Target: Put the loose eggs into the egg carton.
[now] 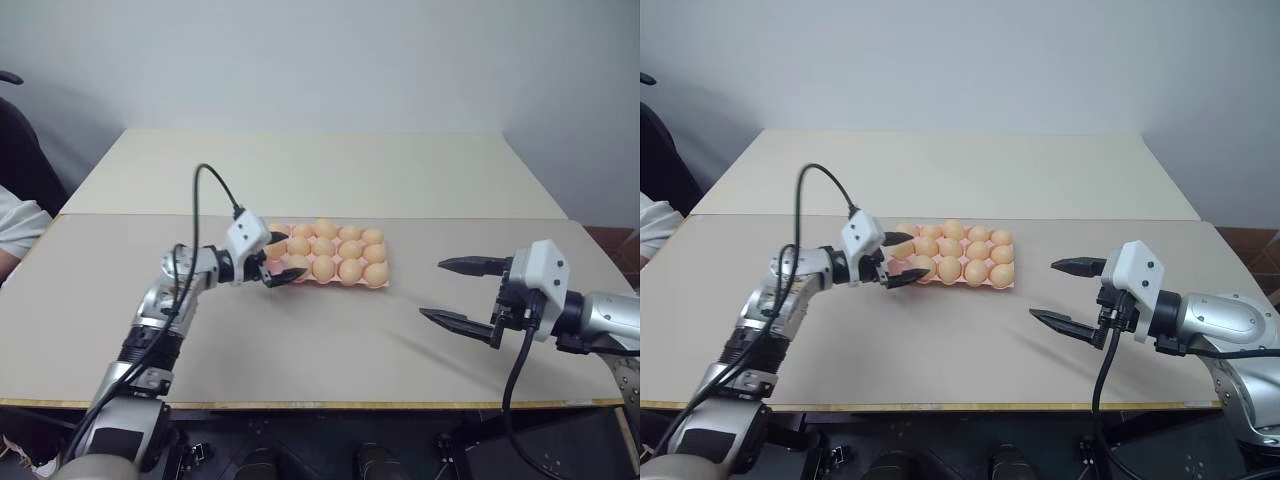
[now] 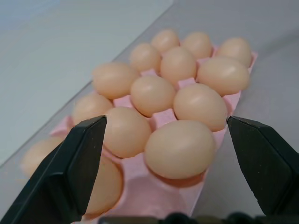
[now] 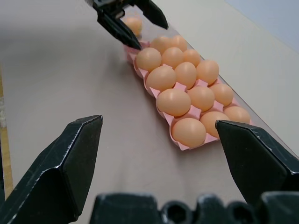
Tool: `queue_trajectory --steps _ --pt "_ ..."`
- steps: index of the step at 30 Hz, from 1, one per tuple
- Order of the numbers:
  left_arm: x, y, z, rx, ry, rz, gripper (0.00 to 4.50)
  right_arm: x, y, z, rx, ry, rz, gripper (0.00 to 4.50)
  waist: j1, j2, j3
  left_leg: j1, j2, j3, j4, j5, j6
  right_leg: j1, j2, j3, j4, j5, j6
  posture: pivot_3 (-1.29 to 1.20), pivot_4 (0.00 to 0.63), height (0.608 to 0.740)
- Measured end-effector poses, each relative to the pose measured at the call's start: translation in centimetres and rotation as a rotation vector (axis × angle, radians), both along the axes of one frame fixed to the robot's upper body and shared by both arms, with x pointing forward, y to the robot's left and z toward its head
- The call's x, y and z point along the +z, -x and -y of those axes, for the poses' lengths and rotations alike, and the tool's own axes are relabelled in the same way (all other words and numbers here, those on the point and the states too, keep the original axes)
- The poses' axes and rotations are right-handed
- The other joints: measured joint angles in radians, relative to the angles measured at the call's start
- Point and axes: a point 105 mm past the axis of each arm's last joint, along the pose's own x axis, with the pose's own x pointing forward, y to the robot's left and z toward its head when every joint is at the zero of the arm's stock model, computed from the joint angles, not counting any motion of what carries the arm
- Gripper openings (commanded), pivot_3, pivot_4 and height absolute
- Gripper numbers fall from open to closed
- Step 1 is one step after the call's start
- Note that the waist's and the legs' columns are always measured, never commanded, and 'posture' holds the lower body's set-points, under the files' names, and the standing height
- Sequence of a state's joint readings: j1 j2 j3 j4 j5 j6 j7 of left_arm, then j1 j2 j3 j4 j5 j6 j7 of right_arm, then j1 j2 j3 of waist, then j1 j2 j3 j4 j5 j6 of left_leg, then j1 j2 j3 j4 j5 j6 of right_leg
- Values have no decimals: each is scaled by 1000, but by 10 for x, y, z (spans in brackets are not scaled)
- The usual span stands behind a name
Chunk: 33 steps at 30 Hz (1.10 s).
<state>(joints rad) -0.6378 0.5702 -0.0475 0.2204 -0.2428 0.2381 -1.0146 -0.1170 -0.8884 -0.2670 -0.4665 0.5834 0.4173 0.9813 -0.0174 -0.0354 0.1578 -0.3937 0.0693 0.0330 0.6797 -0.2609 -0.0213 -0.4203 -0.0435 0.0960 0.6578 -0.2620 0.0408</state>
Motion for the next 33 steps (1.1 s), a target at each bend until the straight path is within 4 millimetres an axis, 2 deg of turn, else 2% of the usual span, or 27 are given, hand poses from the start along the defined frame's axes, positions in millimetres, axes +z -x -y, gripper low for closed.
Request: queue_trajectory --steps 2,6,8,11,15,18,25,31,33 --pt "10 13 -17 3 19 -5 4469 0 0 -1 5 -4 -3 4500 -1 0 0 0 0 0 0 0 0 0 0 0 0 0 0 0 150 740" --pt "24 46 -74 89 0 -39 4469 -2 0 1 16 -9 -21 4500 -10 0 0 1 1 0 -1 0 0 0 0 0 1 0 0 0 150 740" --pt "28 60 -94 128 0 -45 4469 -3 -1 1 24 -10 -30 4500 -8 0 0 2 1 1 0 0 0 1 0 0 1 0 0 0 150 740" --pt "25 84 -123 174 -2 -87 4469 -3 -2 1 47 -9 -42 4500 -4 0 0 2 1 1 -1 0 0 1 0 0 0 0 0 0 150 740" --pt "17 116 -151 226 5 -173 4469 -3 -7 3 59 -14 -54 4500 -2 0 0 2 2 2 -1 0 0 -1 0 0 0 -1 -1 0 150 740" --pt "21 125 -156 261 7 -153 4469 -5 -8 2 82 -12 -65 4500 8 0 0 3 2 2 -1 0 0 0 0 -1 0 -1 -1 0 150 740" --pt "18 131 -144 253 35 -157 4469 -1 -9 0 104 -8 -57 4500 4 0 0 2 2 2 -2 0 0 -1 0 0 0 -1 -1 0 150 740" --pt "19 130 -144 271 51 -150 4469 -2 -9 0 107 -6 -61 4500 2 0 0 3 2 2 -2 0 0 0 0 0 0 0 -1 0 150 740" --pt "18 123 -143 293 61 -135 4469 -2 -9 0 101 -4 -60 4500 3 0 0 3 2 2 -2 0 0 0 0 0 0 0 -1 0 150 740"
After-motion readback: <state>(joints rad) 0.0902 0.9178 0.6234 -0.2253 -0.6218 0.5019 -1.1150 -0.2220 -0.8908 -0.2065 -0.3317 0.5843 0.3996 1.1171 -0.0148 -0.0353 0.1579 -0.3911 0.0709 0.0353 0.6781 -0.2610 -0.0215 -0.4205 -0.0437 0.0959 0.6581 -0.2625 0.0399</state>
